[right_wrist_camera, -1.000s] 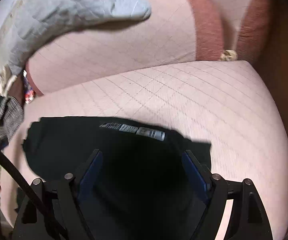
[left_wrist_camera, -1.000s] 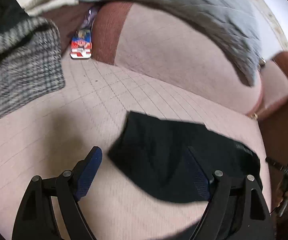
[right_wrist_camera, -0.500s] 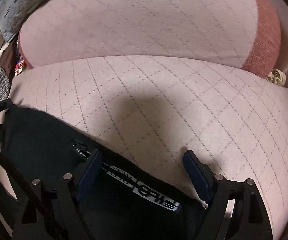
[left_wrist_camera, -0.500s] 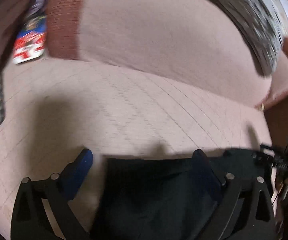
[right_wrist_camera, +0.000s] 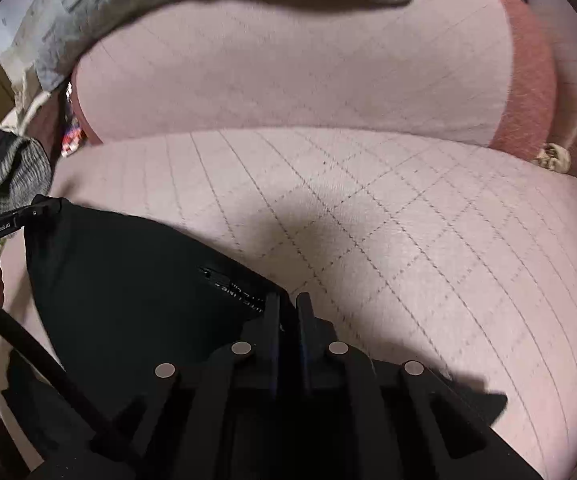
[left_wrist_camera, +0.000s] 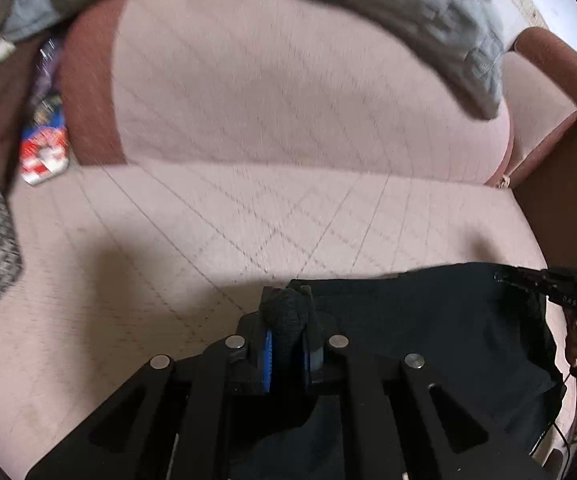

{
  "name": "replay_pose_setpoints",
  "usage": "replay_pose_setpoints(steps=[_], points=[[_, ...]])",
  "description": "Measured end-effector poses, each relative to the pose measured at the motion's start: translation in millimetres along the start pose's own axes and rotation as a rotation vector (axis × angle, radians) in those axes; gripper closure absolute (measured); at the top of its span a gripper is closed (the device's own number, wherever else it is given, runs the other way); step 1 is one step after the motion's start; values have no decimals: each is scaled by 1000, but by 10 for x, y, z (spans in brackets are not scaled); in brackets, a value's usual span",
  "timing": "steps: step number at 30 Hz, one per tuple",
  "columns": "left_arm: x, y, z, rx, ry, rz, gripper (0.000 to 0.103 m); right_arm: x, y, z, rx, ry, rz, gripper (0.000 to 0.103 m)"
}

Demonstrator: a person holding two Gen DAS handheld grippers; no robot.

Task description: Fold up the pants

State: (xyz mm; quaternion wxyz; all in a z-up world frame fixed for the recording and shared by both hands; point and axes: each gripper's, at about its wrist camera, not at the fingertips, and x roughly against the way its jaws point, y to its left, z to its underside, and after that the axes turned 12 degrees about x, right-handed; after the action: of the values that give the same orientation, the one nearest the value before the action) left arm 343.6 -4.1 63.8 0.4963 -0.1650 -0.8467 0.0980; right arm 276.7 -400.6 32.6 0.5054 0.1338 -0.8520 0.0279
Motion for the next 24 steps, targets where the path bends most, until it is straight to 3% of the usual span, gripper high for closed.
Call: replay_pose_setpoints(steps=[7, 10, 14, 19, 21, 24], points=[[891, -289, 244, -88, -161, 0, 93, 801, 264, 366, -17, -86, 8, 96], [1310, -394, 596, -127, -237, 1, 93, 1088, 468, 652, -29, -111, -4, 96], [1749, -354, 1292, -193, -295, -27, 92, 1397, 683, 1377, -60, -110, -39, 96], [1816, -95, 2140, -214, -220, -67, 85, 1416, 765, 2301, -121, -19, -67, 97], [1773, 90, 2478, -183, -157, -97, 81, 1359, 761, 2629, -154, 40, -59, 96], [1823, 336, 2752, -101, -105, -125, 78, 1410, 665, 2902, -244, 53, -34, 92]])
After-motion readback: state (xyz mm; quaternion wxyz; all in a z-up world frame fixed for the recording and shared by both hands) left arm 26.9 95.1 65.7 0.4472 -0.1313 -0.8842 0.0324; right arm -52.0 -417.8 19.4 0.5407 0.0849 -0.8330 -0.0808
